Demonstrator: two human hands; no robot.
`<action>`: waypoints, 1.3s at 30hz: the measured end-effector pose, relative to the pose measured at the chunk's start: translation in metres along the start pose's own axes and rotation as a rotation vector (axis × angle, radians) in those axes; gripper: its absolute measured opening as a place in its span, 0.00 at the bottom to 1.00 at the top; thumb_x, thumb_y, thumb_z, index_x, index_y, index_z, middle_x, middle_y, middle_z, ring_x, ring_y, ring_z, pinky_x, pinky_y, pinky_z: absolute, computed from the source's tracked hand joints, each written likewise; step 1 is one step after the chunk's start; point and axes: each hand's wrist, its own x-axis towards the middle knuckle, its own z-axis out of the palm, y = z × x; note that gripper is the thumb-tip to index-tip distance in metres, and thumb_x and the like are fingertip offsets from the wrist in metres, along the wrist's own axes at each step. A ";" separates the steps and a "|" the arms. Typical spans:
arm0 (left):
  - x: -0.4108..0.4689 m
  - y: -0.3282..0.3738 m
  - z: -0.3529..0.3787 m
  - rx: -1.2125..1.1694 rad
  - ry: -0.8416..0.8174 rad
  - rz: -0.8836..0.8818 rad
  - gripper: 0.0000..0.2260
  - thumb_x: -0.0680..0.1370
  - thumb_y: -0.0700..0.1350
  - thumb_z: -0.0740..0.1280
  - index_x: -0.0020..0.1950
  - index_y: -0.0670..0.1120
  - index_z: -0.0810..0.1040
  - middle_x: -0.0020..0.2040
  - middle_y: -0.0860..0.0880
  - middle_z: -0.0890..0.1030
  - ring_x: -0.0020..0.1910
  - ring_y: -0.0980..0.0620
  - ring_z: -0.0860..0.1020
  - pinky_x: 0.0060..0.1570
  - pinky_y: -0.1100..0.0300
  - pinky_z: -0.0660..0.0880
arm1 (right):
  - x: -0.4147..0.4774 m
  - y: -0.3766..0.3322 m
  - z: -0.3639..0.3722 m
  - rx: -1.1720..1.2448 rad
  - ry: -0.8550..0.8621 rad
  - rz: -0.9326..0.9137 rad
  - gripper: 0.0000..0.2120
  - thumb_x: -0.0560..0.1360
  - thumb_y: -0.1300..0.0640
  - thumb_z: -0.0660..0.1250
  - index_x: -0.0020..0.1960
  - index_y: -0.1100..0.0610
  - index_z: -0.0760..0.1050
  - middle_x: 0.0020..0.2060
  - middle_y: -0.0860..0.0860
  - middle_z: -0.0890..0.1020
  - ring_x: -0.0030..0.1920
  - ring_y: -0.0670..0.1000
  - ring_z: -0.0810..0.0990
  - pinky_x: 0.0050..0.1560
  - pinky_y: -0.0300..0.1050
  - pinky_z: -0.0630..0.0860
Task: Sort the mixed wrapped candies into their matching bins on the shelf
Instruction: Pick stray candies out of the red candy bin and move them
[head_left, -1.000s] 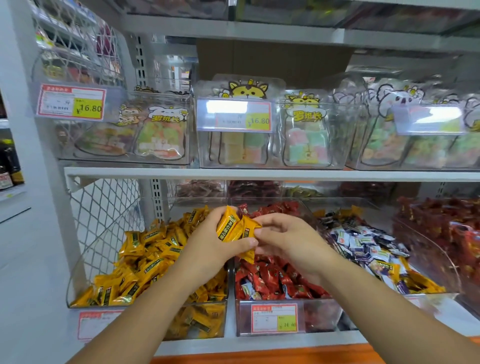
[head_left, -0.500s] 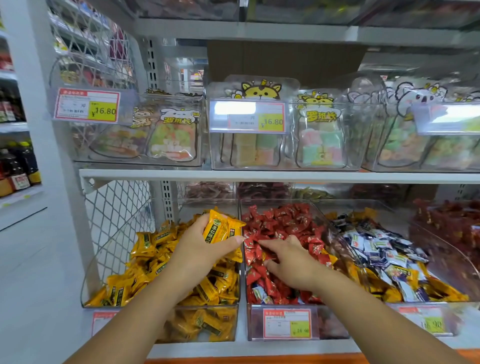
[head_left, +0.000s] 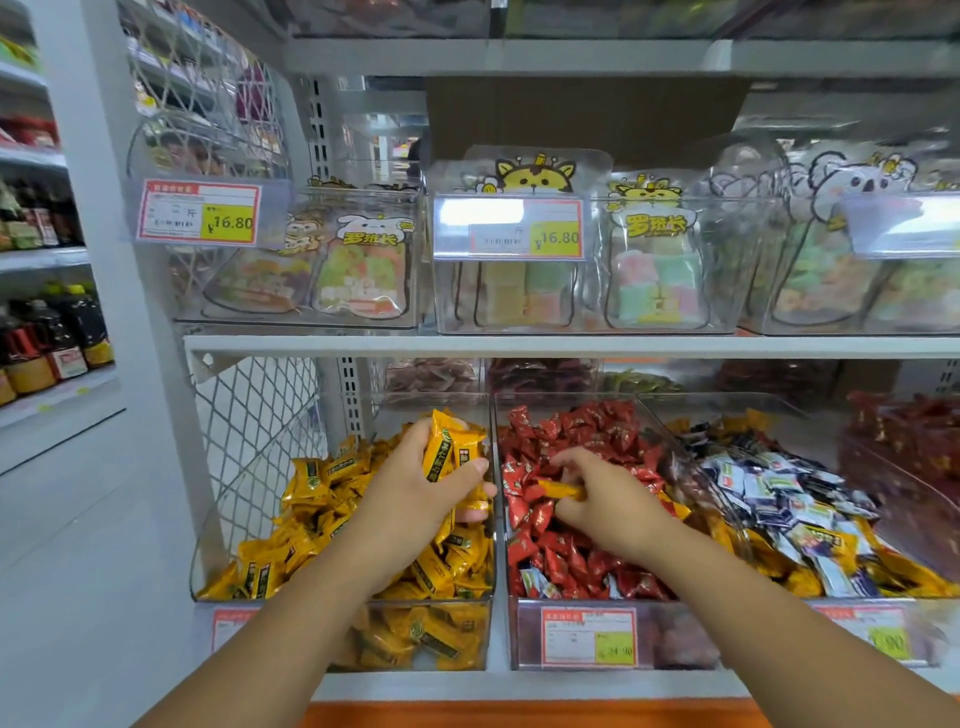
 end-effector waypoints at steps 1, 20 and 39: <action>0.000 0.001 0.002 -0.007 0.003 0.011 0.08 0.78 0.43 0.68 0.56 0.49 0.73 0.43 0.48 0.84 0.42 0.51 0.84 0.41 0.53 0.82 | -0.003 0.001 -0.005 0.032 0.023 0.000 0.20 0.75 0.58 0.67 0.64 0.48 0.67 0.52 0.47 0.76 0.43 0.48 0.78 0.40 0.43 0.74; 0.007 0.010 0.026 0.230 -0.145 0.058 0.23 0.67 0.49 0.79 0.58 0.62 0.75 0.43 0.53 0.81 0.32 0.58 0.77 0.25 0.62 0.72 | -0.046 -0.028 -0.052 0.679 -0.062 -0.112 0.18 0.73 0.67 0.71 0.58 0.55 0.71 0.47 0.60 0.83 0.44 0.54 0.84 0.48 0.44 0.79; 0.009 -0.002 0.011 0.263 -0.112 0.105 0.19 0.69 0.46 0.77 0.55 0.62 0.75 0.32 0.52 0.79 0.25 0.54 0.72 0.24 0.60 0.72 | -0.045 0.026 -0.088 -0.680 -0.415 0.001 0.20 0.67 0.53 0.75 0.56 0.39 0.79 0.64 0.43 0.69 0.72 0.49 0.51 0.73 0.51 0.52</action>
